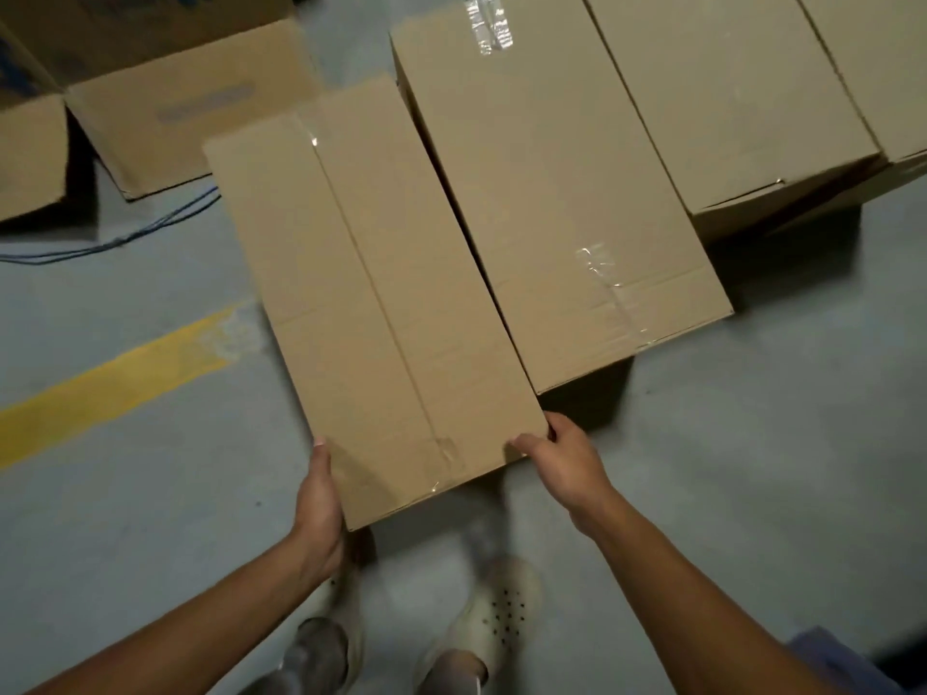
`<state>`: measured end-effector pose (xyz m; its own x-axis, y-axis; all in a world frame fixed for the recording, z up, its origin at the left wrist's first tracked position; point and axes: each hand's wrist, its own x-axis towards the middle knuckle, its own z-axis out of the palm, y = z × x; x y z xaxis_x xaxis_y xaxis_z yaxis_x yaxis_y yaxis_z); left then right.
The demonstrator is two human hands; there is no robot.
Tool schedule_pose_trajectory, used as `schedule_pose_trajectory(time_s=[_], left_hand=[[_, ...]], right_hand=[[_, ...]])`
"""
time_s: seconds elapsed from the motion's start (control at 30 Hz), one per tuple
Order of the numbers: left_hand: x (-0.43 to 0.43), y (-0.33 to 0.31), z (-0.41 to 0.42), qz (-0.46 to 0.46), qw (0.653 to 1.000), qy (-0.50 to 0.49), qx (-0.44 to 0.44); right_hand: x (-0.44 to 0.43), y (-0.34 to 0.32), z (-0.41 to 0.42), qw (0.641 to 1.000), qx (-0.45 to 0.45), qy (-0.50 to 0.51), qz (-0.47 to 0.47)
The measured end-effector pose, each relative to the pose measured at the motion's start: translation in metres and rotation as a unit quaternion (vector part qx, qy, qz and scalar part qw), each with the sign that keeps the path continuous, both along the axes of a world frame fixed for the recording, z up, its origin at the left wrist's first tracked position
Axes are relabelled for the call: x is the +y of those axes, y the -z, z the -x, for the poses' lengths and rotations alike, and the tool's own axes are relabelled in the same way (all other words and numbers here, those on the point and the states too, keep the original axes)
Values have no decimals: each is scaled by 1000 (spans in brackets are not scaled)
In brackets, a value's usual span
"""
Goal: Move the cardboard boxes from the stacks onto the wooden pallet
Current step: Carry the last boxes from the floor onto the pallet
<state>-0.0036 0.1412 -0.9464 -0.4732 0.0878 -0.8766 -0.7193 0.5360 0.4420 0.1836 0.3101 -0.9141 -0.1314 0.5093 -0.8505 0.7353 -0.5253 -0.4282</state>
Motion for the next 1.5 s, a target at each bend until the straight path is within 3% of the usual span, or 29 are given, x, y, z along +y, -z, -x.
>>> schedule_pose_trajectory(time_s=[0.17,0.5,0.83,1.03,1.13,1.27,1.5], left_hand=[[7,-49,18,2,998,-3,61],[68,-289,94,-109,985,-8,134],[59,-511,127,-218,932,172,232],[39,-632,118,-244,918,197,242],[25,-683,113,-281,910,213,220],[11,-721,128,-336,914,214,82],[7,-783,137,-277,903,328,-4]], right_hand=[[0,-50,19,998,19,3,-55],[57,-260,93,979,172,-3,-105],[32,-459,86,959,212,36,-187],[-21,-562,72,933,204,109,-274],[-53,-602,65,912,204,156,-320],[-103,-639,53,882,218,218,-357],[-196,-691,47,830,186,304,-429]])
